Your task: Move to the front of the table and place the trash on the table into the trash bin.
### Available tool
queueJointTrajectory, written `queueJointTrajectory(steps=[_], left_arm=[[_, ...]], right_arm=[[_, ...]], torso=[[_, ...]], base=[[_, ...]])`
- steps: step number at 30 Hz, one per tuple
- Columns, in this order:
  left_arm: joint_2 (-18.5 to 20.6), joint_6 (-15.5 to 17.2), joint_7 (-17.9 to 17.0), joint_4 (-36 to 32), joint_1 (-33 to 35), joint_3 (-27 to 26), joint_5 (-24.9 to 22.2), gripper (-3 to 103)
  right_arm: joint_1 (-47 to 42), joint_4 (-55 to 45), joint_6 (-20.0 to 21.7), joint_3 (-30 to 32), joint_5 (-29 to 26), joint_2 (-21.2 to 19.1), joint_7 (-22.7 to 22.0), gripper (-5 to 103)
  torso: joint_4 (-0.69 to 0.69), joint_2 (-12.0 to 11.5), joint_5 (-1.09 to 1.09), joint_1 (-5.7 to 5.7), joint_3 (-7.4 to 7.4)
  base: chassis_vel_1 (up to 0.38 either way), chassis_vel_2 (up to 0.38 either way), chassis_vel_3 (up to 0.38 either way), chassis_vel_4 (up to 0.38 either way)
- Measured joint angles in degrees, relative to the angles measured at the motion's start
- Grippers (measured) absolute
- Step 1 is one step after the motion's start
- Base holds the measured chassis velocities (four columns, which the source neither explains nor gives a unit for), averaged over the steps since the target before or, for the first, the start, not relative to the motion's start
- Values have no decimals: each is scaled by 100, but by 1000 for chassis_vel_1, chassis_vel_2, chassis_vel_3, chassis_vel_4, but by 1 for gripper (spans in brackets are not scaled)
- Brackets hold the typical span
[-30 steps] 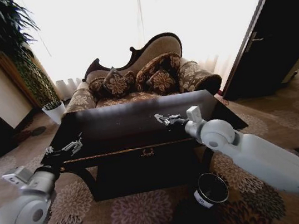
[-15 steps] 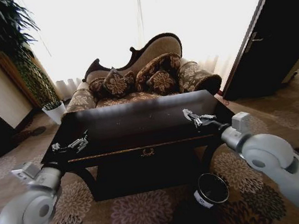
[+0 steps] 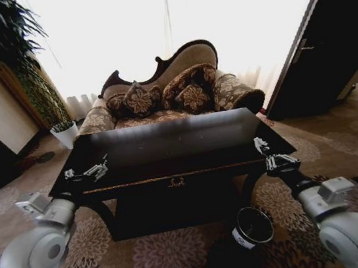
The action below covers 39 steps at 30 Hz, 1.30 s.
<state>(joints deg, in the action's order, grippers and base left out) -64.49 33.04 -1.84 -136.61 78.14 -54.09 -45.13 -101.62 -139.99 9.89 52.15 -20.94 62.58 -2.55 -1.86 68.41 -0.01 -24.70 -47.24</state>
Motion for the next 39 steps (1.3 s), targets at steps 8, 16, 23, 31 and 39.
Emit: queueJointTrajectory(steps=[8,16,23,31,39], left_arm=[[69,-74,9,-72,175,-284,-80,100],[107,-95,10,22,162,-330,-94,100],[92,-96,8,69,125,-252,-61,100],[113,-96,7,78,165,-370,-67,100],[110,-96,7,-30,256,-553,-98,100]], right_arm=[[-304,755,-1486,-53,89,-226,248,0],[-492,1784,-2890,-255,299,-124,532,0],[1,3146,-4310,-732,121,-70,1140,0],[532,4407,-4783,-1071,288,-98,1327,0],[1303,5886,-5045,-1488,517,112,1444,0]], torso=[[2,0,0,-1,-1],[-1,0,0,-1,-1],[0,0,2,-1,-1],[1,0,-1,-1,-1],[1,0,0,-1,-1]], base=[[0,0,0,0],[0,0,0,0],[0,0,0,0],[0,0,0,0],[0,0,0,0]])
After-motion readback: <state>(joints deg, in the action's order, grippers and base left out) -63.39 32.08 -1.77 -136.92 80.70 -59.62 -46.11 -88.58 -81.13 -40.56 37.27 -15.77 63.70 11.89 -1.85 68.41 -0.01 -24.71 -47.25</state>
